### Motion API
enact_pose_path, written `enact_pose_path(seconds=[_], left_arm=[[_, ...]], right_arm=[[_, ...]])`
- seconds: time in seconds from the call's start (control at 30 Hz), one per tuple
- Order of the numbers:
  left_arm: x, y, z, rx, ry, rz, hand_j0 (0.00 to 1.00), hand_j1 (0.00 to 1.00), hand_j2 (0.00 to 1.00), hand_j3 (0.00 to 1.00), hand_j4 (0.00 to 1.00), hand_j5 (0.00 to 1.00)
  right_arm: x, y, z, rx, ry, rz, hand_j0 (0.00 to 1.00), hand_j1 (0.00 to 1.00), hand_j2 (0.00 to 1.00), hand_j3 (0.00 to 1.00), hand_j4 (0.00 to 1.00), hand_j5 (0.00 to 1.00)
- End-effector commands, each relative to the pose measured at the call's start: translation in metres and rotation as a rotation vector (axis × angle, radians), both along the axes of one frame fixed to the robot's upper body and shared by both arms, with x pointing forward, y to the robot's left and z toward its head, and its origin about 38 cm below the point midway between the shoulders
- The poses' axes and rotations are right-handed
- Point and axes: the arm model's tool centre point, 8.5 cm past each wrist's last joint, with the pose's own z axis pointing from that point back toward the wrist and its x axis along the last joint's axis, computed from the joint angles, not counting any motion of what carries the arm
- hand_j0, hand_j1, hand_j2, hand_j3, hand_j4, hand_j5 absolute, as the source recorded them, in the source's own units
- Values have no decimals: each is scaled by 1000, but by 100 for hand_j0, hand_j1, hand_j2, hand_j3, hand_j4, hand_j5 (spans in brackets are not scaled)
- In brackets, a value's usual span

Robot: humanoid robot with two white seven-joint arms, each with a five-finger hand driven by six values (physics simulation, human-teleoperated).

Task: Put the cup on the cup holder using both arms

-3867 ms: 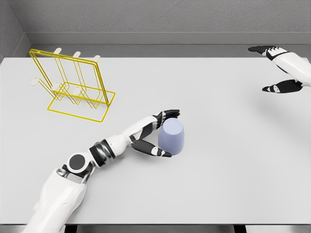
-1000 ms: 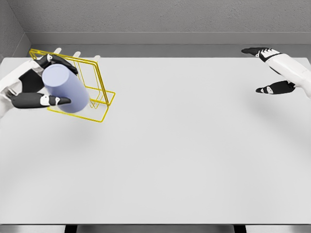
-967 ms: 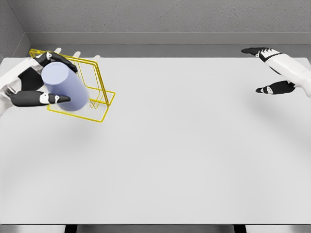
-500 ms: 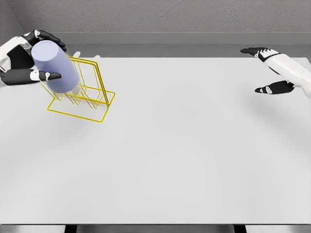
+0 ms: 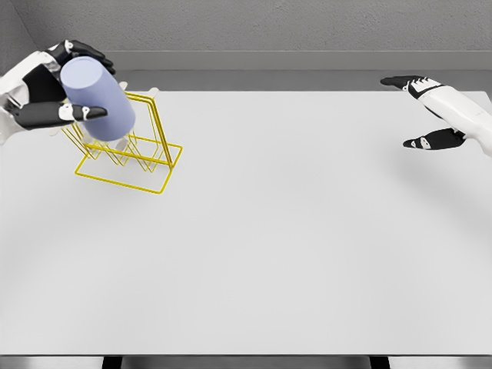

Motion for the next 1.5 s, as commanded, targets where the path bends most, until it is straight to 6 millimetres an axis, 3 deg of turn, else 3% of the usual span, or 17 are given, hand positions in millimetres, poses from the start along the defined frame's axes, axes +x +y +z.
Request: enact_pose_path(seconds=[0.0,0.1,0.33,1.13,1.27,1.33,1.4,1.47], left_arm=[[1,-2,-3,-13,11,-2,40,40,40,40,40,40],[4,-1,0,-12,16,4,40,40,40,40,40,40],[9,-9,-16,2,43,7,40,40,40,40,40,40],[1,-11,-29,2,71,-1,44,44,44,44,44,44],[-2,-11,-34,2,79,-2,59,59,59,59,59,59],[-1,-10,-32,3,76,0,81,81,81,81,81,81],[-1,-11,-30,3,69,-1,96,96,96,96,96,96],[0,-10,-29,4,68,-1,100,100,100,100,100,100]], right_arm=[[0,-1,1,6,-1,-3,100,100,100,100,100,100],[0,-1,1,6,0,-2,100,100,100,100,100,100],[0,-1,1,6,0,-2,100,100,100,100,100,100],[0,-2,0,5,1,-6,100,100,100,100,100,100],[0,-2,0,5,1,-6,100,100,100,100,100,100],[0,-2,0,6,1,-5,100,100,100,100,100,100],[0,-2,0,6,2,-7,100,100,100,100,100,100],[0,-3,-1,5,4,-11,100,100,100,100,100,100]])
